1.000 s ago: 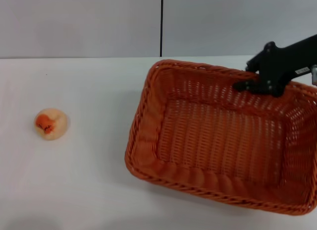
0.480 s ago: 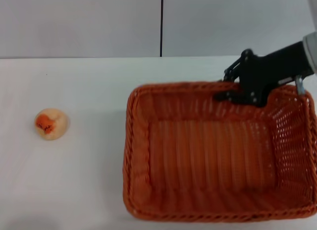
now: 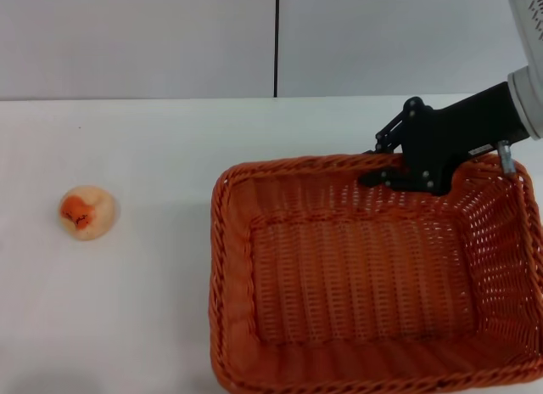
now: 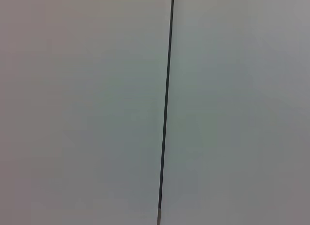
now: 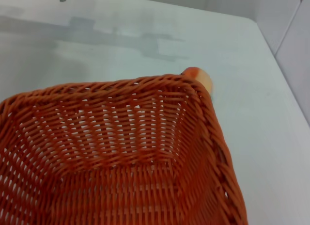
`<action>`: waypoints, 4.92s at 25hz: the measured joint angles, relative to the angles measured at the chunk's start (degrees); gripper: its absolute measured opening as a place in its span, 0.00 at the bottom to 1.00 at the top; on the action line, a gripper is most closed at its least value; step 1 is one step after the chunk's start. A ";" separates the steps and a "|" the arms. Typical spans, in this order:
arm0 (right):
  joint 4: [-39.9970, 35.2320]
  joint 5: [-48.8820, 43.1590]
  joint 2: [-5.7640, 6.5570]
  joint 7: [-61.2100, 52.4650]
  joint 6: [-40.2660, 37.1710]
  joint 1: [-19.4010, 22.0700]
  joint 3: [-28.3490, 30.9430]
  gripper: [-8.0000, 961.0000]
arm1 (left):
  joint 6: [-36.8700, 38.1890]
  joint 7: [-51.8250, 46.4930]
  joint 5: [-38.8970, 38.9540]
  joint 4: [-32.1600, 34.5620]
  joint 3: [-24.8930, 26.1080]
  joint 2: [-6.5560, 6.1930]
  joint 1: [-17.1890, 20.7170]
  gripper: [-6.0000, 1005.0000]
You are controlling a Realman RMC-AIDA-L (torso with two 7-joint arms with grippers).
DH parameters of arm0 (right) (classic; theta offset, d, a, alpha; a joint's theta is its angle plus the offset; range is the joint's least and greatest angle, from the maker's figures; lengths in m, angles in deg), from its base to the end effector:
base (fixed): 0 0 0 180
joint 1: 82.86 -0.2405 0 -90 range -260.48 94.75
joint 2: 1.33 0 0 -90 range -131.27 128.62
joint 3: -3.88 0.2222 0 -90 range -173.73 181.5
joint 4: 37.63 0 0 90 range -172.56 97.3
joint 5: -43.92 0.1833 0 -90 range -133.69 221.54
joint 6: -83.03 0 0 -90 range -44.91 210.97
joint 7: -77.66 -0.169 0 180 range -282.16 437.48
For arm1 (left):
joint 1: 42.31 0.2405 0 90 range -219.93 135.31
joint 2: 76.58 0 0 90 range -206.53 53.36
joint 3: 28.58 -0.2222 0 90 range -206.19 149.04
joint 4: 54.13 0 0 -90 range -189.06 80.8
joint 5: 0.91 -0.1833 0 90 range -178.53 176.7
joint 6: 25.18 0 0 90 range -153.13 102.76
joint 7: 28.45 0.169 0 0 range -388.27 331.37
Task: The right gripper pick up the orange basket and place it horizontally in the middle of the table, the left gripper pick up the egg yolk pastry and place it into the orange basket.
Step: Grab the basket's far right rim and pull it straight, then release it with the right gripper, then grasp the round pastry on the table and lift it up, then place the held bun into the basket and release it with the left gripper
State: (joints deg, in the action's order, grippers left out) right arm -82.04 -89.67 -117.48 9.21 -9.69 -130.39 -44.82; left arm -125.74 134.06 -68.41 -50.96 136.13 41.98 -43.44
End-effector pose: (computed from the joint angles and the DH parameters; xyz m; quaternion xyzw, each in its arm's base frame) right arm 0.1589 0.3371 -0.0076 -0.9943 -0.0979 0.0240 0.0342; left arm -0.3346 0.1692 0.0710 -0.5923 -0.2284 -0.3489 0.6894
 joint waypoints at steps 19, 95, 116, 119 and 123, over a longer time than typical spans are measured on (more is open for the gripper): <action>-2.77 -0.36 -1.94 -2.62 2.11 2.36 -3.96 0.47 | 0.00 0.00 -0.03 0.07 -0.16 0.00 0.10 0.81; 2.37 65.65 -2.50 1.83 -10.92 38.56 10.73 0.47 | 18.24 -25.49 -7.69 -27.78 -31.19 -0.36 -5.44 0.31; 24.20 65.84 -2.58 17.49 -7.29 37.17 41.72 0.47 | -1.62 -29.38 -8.29 -28.52 -47.53 0.00 -12.79 0.12; 24.73 65.84 -2.58 17.50 -5.54 37.30 43.30 0.47 | -1.11 -29.41 -8.17 -28.29 -48.48 0.07 -13.30 0.10; 25.00 65.84 -2.58 17.53 -3.50 37.61 44.00 0.47 | 5.65 -31.11 -7.36 -26.75 -56.72 0.54 -17.19 0.09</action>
State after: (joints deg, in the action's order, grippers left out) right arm -57.04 -23.83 -120.06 26.73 -13.20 -92.78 -0.82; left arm -120.09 102.95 -75.78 -77.70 79.42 42.52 -60.63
